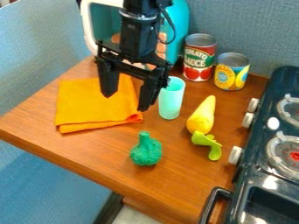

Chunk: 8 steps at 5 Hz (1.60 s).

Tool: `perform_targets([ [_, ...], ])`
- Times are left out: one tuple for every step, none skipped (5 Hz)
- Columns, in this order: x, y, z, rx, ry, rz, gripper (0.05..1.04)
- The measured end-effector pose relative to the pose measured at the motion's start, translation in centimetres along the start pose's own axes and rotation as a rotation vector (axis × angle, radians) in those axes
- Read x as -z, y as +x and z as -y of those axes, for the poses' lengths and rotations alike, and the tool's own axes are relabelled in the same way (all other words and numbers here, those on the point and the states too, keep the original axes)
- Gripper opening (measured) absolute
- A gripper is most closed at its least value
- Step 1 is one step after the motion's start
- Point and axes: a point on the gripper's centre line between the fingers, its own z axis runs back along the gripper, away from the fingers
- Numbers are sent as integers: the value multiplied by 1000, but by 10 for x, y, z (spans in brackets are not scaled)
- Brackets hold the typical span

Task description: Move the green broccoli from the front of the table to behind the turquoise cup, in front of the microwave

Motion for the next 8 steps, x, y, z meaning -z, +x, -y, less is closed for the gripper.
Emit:
perform_targets([
  [10,-1,1,-1,6,-36,1002],
  [21,-2,4,-38,45,-29,1002],
  [31,-4,9,-6,37,-30,1002],
  [39,-6,13,6,7,-23,1002],
  [40,-5,15,6,-8,-19,1002],
  [40,-3,12,-21,10,-17,1002],
  [49,4,8,-36,-11,-39,1002],
  [60,11,9,-27,-20,-76,1002],
])
